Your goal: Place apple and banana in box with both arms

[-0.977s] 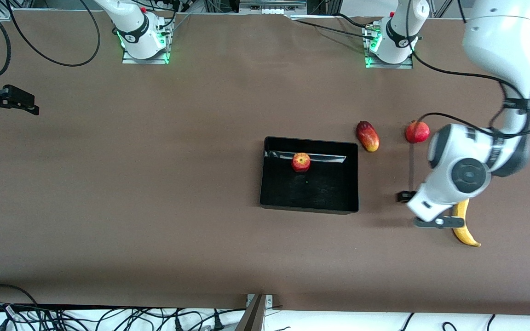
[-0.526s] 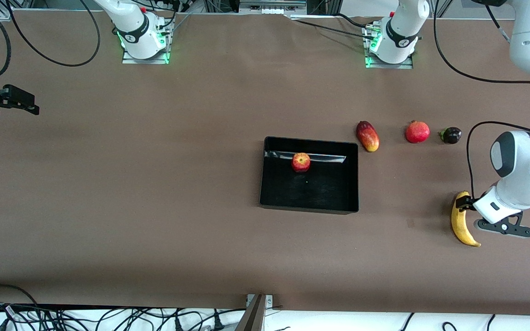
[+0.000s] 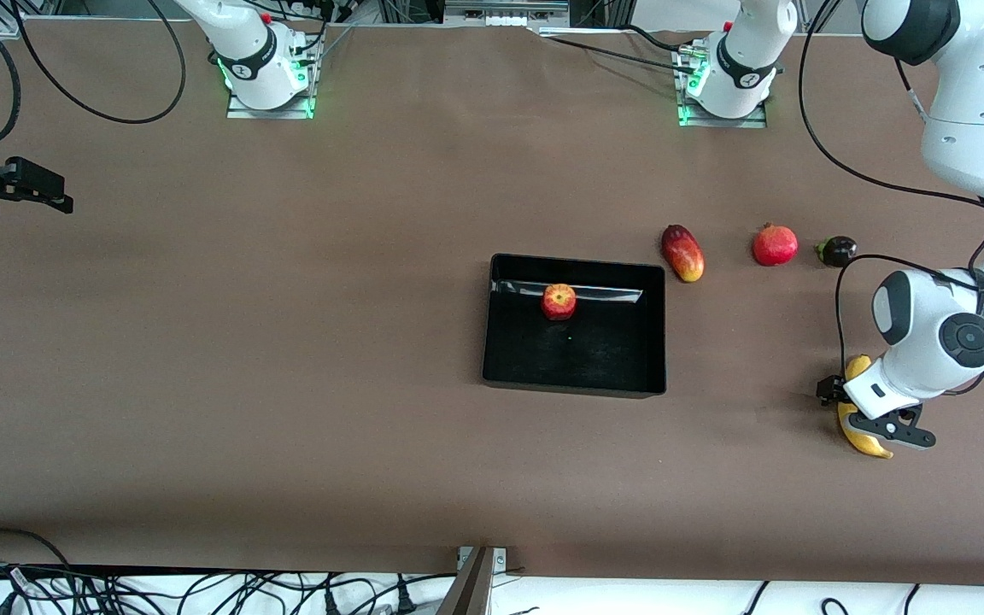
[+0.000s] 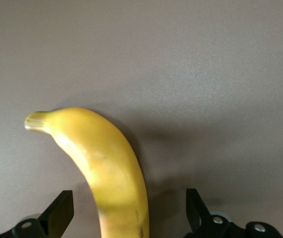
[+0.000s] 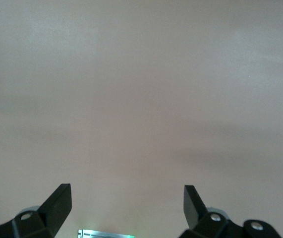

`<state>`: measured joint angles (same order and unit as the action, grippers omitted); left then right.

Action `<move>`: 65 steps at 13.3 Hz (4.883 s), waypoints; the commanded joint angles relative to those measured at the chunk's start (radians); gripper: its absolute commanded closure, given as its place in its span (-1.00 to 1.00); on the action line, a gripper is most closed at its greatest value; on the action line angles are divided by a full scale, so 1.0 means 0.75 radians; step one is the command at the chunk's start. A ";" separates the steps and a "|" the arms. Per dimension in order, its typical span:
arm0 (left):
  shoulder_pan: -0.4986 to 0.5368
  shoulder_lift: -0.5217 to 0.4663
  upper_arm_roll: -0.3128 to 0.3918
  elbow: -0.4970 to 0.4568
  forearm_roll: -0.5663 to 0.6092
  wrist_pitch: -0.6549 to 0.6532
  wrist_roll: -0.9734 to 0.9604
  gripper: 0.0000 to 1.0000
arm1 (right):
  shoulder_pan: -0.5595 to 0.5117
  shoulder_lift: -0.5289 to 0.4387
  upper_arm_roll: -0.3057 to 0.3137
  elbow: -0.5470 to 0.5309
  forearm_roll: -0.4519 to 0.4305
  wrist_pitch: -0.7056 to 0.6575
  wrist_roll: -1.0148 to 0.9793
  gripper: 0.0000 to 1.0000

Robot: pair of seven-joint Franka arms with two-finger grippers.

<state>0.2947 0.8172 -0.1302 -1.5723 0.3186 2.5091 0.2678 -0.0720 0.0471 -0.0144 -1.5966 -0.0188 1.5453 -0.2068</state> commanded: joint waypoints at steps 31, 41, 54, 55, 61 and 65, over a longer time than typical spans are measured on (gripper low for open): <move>-0.710 -0.192 -0.176 0.102 -0.429 -0.638 -1.024 1.00 | 0.000 0.007 -0.007 0.026 0.001 -0.025 -0.027 -1.00; -0.735 -0.026 -0.178 0.092 -0.353 -0.419 -1.038 0.99 | 0.000 0.007 -0.007 0.026 -0.001 -0.025 -0.027 -1.00; -0.643 -0.197 -0.186 0.096 -0.308 -0.725 -1.104 -1.00 | 0.000 0.007 -0.005 0.026 0.001 -0.025 -0.027 -1.00; -0.622 -0.255 -0.184 0.104 -0.312 -0.770 -1.102 -1.00 | 0.000 0.007 -0.007 0.026 0.001 -0.025 -0.027 -1.00; -0.477 -0.559 -0.164 0.213 -0.310 -1.167 -0.937 -1.00 | 0.000 0.007 -0.007 0.026 0.001 -0.025 -0.027 -1.00; -0.385 -0.774 -0.027 0.213 -0.337 -1.296 -0.550 -1.00 | 0.000 0.007 -0.007 0.026 0.001 -0.025 -0.027 -1.00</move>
<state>-0.0315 0.3209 -0.1796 -1.3929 0.0681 1.5702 -0.2798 -0.0723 0.0474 -0.0166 -1.5948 -0.0188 1.5439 -0.2080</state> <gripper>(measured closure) 0.000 0.000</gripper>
